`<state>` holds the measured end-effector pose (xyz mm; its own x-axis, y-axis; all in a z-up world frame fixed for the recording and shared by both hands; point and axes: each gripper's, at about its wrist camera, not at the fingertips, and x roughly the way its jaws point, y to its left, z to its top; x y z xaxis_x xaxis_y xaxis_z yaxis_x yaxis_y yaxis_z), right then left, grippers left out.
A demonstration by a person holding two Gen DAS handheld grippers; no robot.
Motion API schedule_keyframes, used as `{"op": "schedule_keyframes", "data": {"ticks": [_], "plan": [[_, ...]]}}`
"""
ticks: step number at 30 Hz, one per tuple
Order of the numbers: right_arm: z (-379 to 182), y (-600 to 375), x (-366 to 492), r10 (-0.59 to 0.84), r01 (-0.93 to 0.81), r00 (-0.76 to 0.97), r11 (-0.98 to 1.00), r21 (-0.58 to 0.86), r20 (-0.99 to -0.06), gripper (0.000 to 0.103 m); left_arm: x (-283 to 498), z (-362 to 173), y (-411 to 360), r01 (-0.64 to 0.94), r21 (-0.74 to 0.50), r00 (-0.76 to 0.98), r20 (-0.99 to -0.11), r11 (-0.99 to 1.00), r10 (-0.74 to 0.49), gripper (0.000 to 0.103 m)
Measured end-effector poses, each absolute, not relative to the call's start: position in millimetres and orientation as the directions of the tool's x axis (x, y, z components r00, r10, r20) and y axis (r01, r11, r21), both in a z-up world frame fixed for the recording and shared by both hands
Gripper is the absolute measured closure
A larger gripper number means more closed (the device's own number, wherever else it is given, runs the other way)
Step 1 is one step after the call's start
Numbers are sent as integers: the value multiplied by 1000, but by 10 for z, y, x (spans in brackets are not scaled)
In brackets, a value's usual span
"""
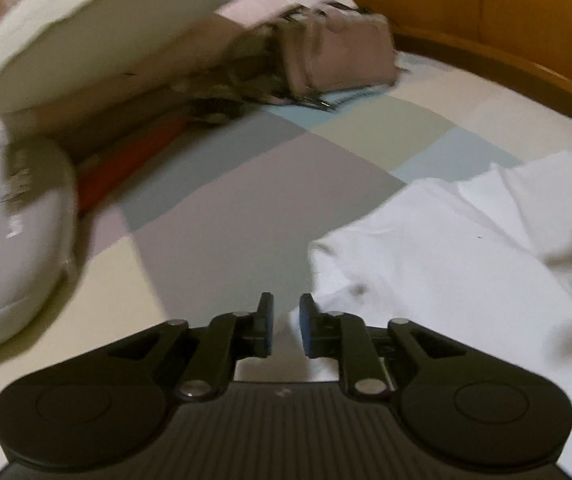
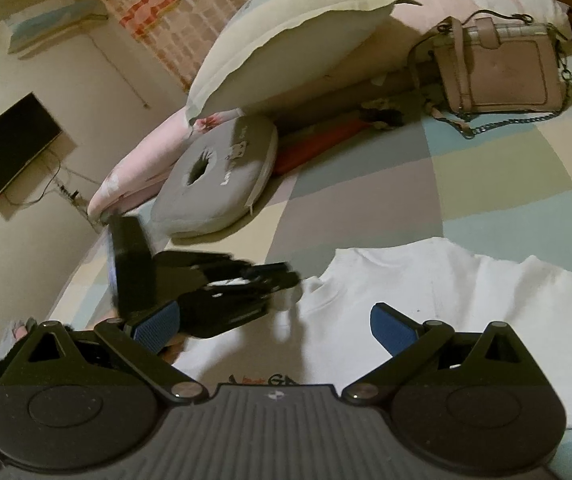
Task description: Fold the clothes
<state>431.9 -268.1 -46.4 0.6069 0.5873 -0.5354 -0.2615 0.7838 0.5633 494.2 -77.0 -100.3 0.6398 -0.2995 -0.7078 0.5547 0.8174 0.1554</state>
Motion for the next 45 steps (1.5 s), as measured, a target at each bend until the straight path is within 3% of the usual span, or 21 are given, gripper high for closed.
{"op": "schedule_keyframes", "data": {"ticks": [6, 11, 15, 19, 24, 30, 35, 38, 41, 43, 45], "plan": [[-505, -2736, 4369, 572, -226, 620, 785, 576, -537, 0, 4961, -1063, -277, 390, 188, 716, -677, 902, -169, 73], [-555, -2738, 4371, 540, -241, 678, 804, 543, -499, 0, 4974, -1270, -39, 346, 262, 713, -697, 901, -71, 71], [-716, -2727, 4488, 545, -251, 693, 796, 550, -472, 0, 4979, -1290, 90, 345, 216, 708, -699, 914, -102, 69], [-901, -2622, 4663, 538, -230, 669, 806, 545, -512, 0, 4978, -1366, 136, 374, 183, 693, -707, 909, -143, 64], [-967, -2341, 4718, 500, -309, 688, 857, 412, -526, 0, 4980, -1394, 260, 390, 103, 682, -700, 915, -212, 64], [-1423, -1959, 4986, 378, -500, 556, 864, 65, -740, 0, 4931, -1388, 340, 451, 82, 659, -702, 889, -269, 62], [-1420, -2013, 5129, 403, -592, 509, 805, 31, -760, 0, 4924, -1296, 360, 482, 72, 676, -665, 873, -318, 63], [-1242, -1995, 5236, 422, -628, 499, 778, 20, -757, 14, 5010, -1246, 294, 510, 95, 681, -652, 855, -334, 64], [-1065, -1927, 5407, 427, -649, 567, 758, -63, -704, 24, 5202, -1340, 235, 524, 70, 621, -713, 849, -325, 64], [-1071, -1900, 5609, 419, -644, 566, 762, -64, -710, 40, 5211, -1389, 233, 541, 63, 607, -720, 839, -338, 67], [-1147, -1878, 5783, 405, -636, 555, 769, -57, -727, 42, 5203, -1404, 299, 559, 5, 568, -731, 829, -379, 67]]}}
